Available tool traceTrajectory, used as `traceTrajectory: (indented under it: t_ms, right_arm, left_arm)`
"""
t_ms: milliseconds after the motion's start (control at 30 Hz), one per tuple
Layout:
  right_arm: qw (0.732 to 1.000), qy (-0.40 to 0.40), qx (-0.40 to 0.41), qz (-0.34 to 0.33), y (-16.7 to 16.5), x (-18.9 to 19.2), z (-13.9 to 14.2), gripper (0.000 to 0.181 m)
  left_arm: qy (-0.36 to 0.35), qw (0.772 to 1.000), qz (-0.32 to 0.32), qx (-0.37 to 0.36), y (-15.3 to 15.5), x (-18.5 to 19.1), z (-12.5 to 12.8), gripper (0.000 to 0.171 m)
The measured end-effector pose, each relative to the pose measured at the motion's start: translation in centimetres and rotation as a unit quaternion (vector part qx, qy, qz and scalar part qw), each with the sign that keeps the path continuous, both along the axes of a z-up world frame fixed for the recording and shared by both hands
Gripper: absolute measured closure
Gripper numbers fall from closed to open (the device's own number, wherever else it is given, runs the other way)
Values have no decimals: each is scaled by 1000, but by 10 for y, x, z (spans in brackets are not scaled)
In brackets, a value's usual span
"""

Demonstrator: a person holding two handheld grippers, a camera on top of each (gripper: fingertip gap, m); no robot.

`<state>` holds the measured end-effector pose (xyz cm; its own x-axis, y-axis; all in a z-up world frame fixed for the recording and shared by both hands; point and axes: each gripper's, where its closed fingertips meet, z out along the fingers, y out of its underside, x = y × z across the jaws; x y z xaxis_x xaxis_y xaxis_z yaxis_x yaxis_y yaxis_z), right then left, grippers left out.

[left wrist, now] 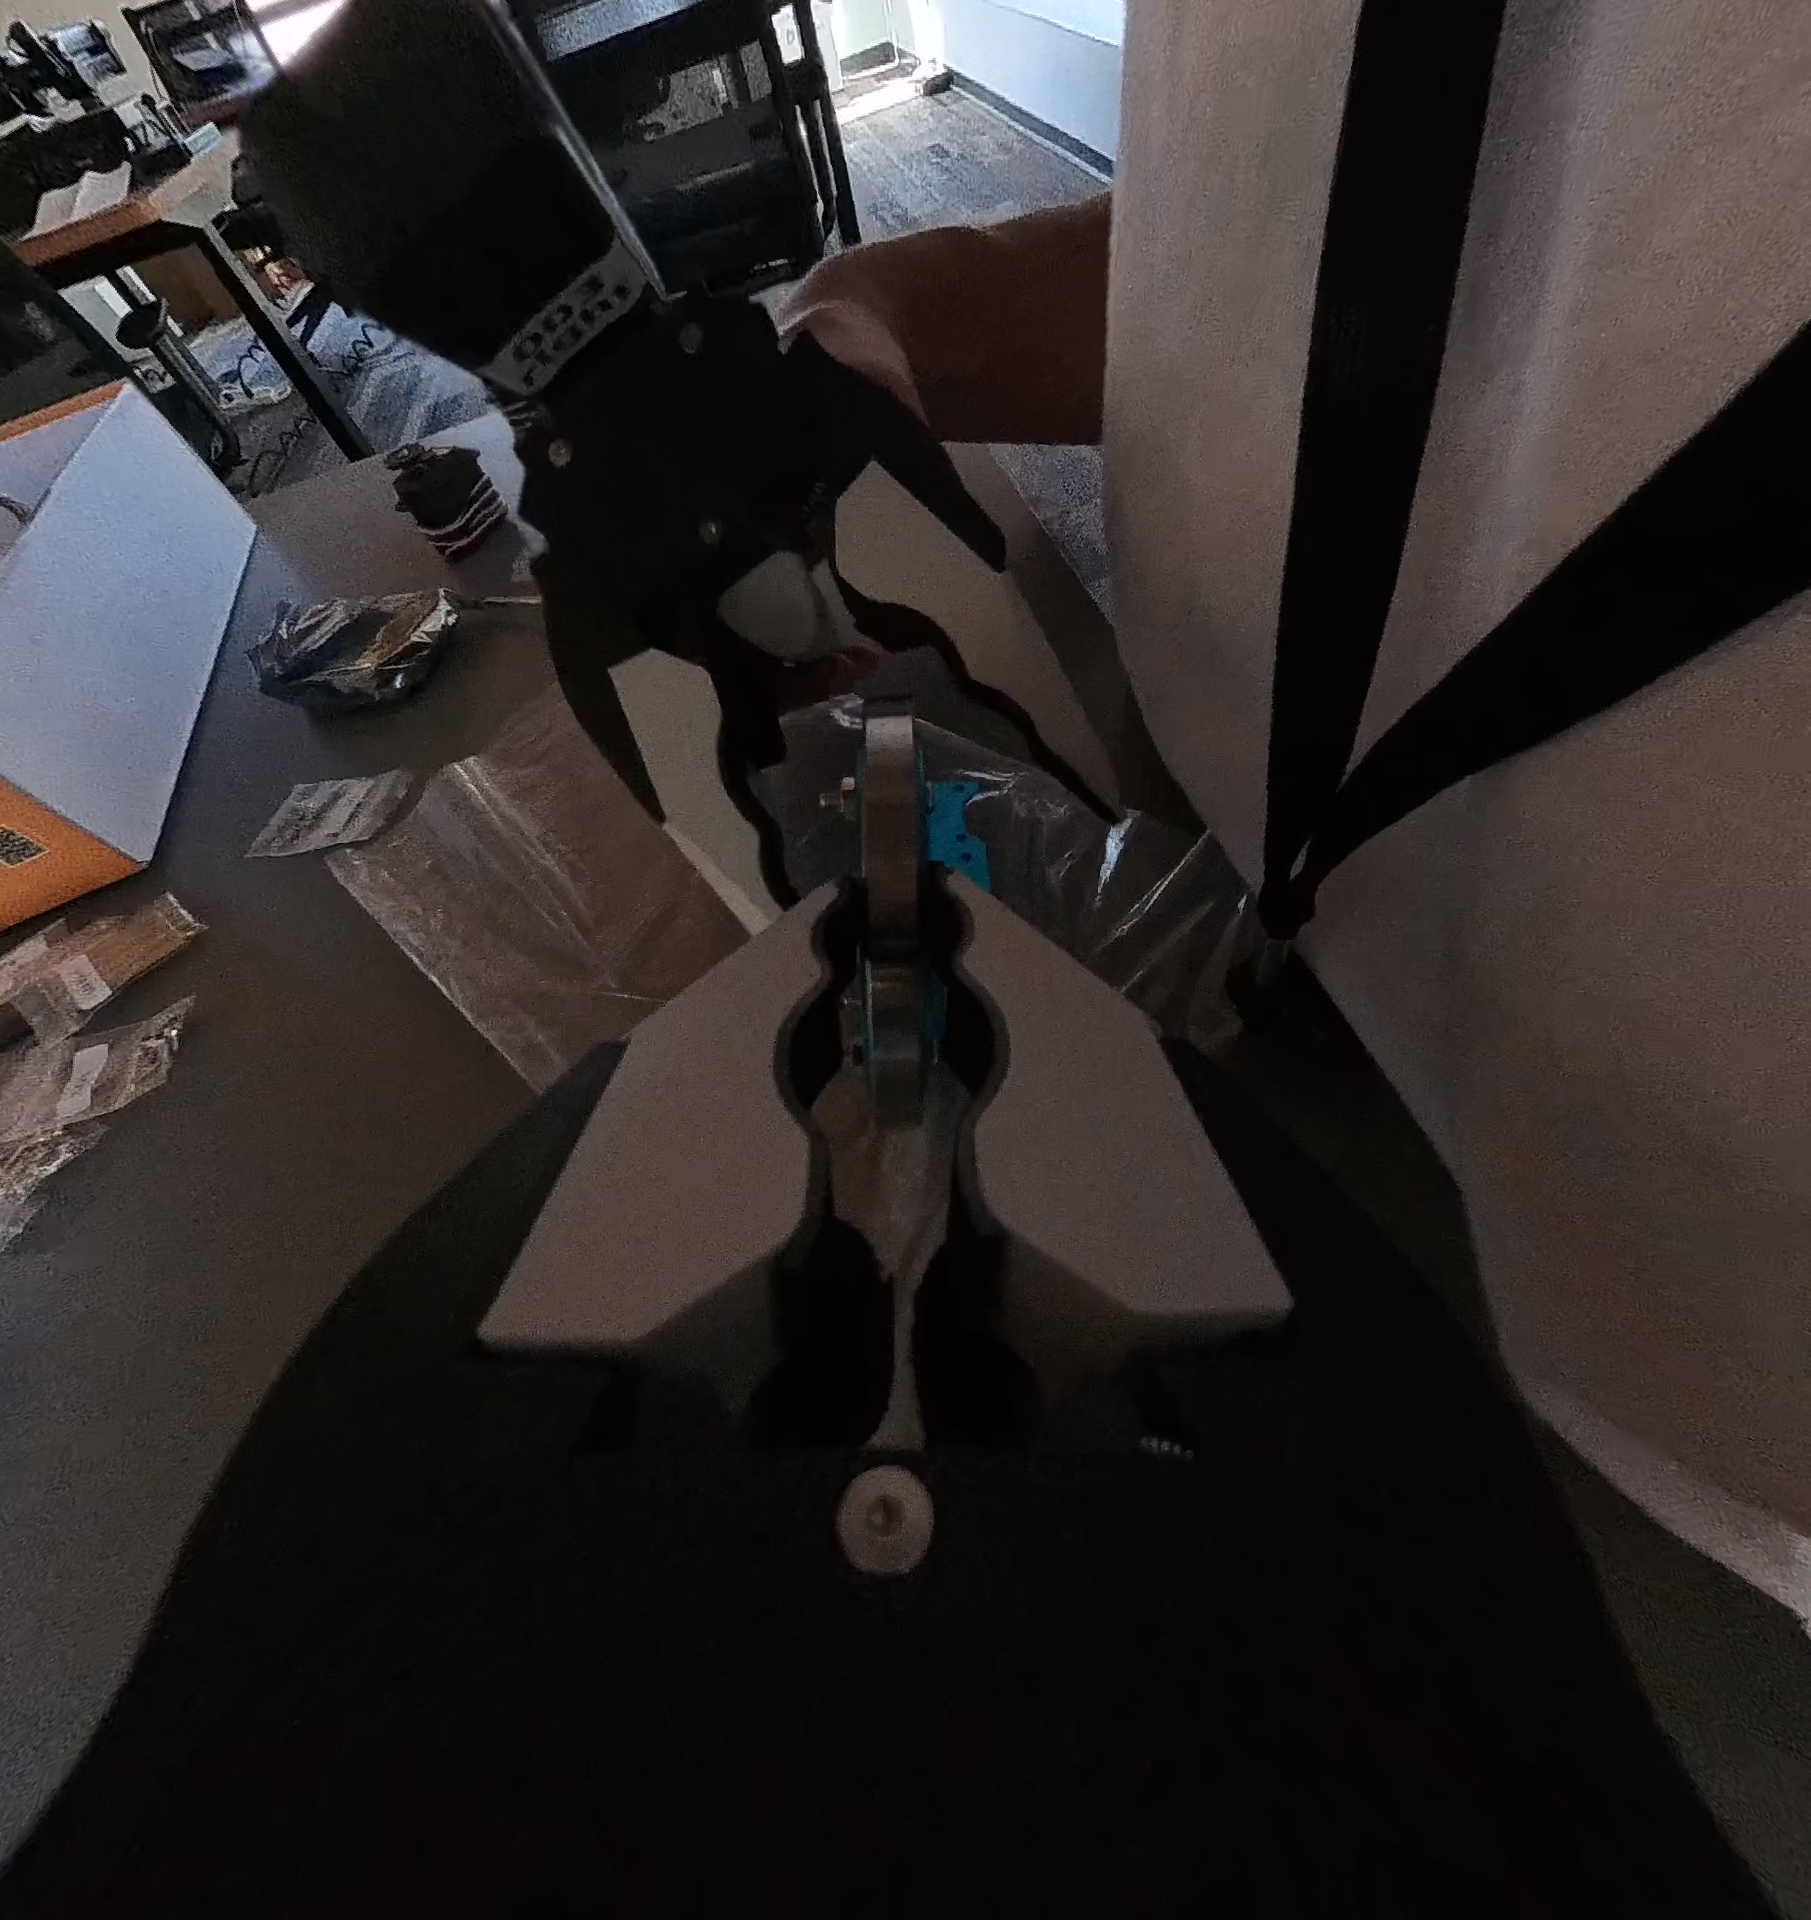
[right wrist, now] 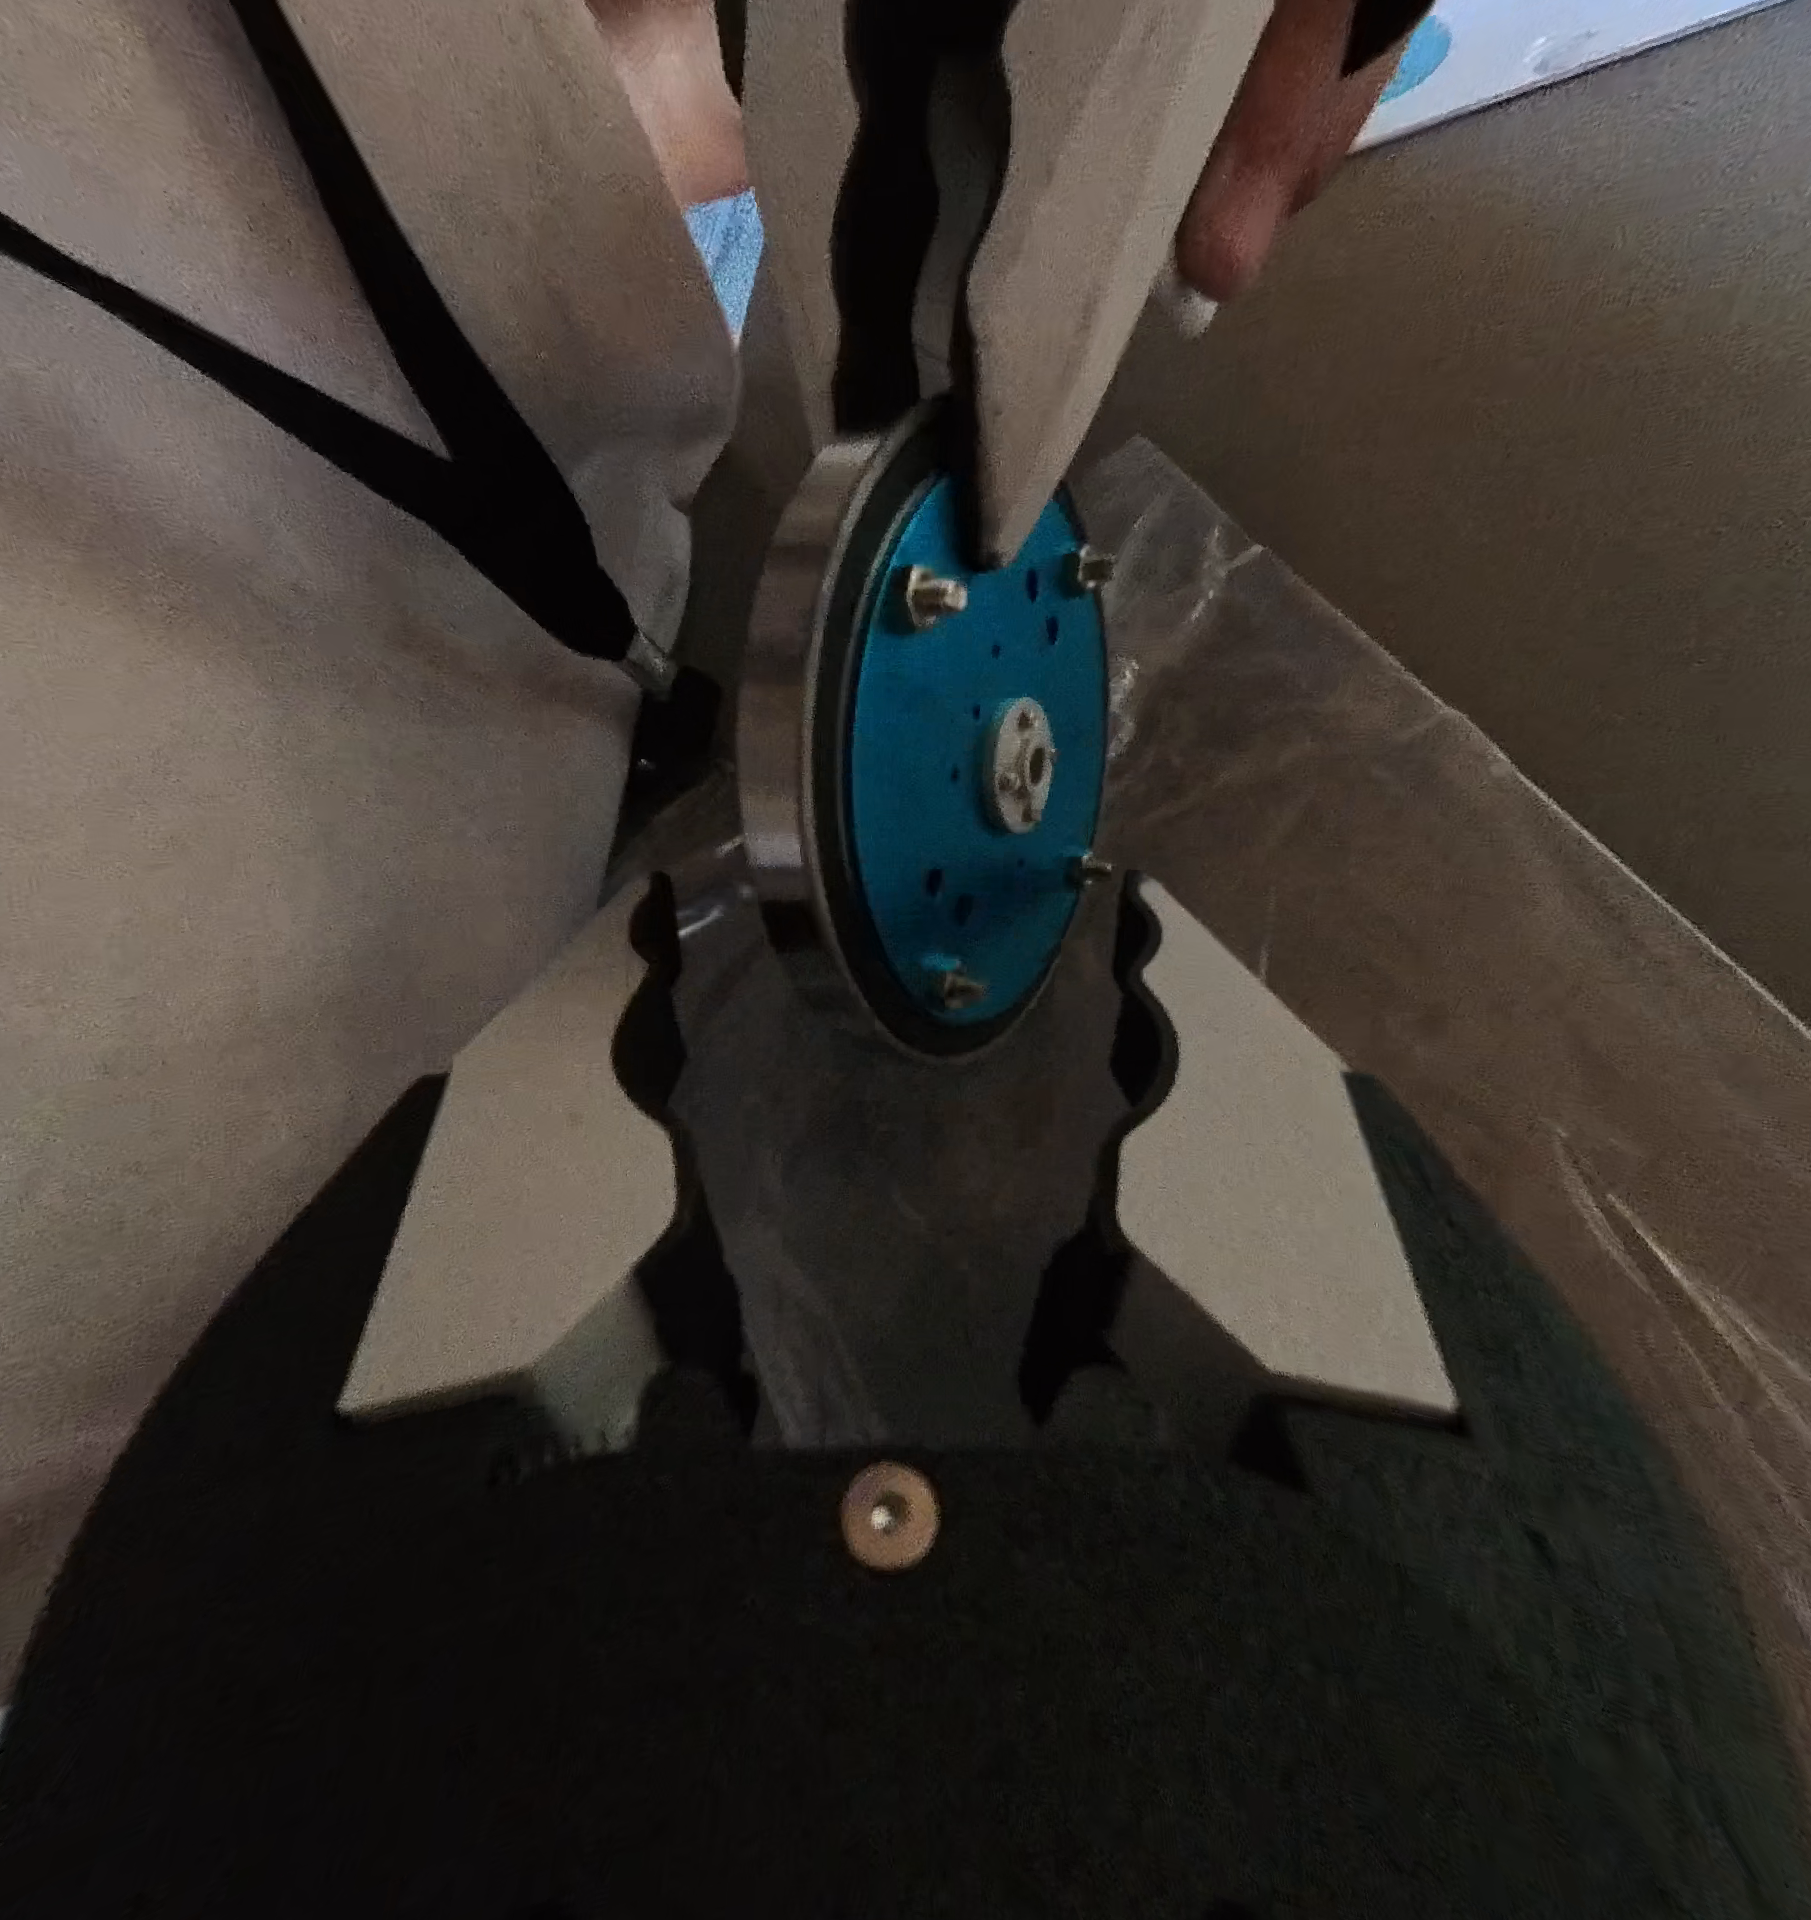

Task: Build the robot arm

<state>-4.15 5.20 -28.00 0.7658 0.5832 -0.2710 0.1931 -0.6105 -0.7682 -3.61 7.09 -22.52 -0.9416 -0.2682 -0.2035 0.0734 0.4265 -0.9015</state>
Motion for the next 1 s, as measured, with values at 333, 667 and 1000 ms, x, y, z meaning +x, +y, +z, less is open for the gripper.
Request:
traceTrajectory:
  t_ms: [333,667,1000]
  right_arm:
    - [997,71,-42,4,-4,3,9,117]
    - [984,154,-93,-5,-1,0,10,109]
    - [981,186,-50,-31,-3,10,29,119]
  left_arm:
    - [-2,1000,-2,9,4,-2,-2,159]
    - [-2,1000,0,15,7,-4,-5,159]
    - [-3,1000,5,19,12,-8,-8,158]
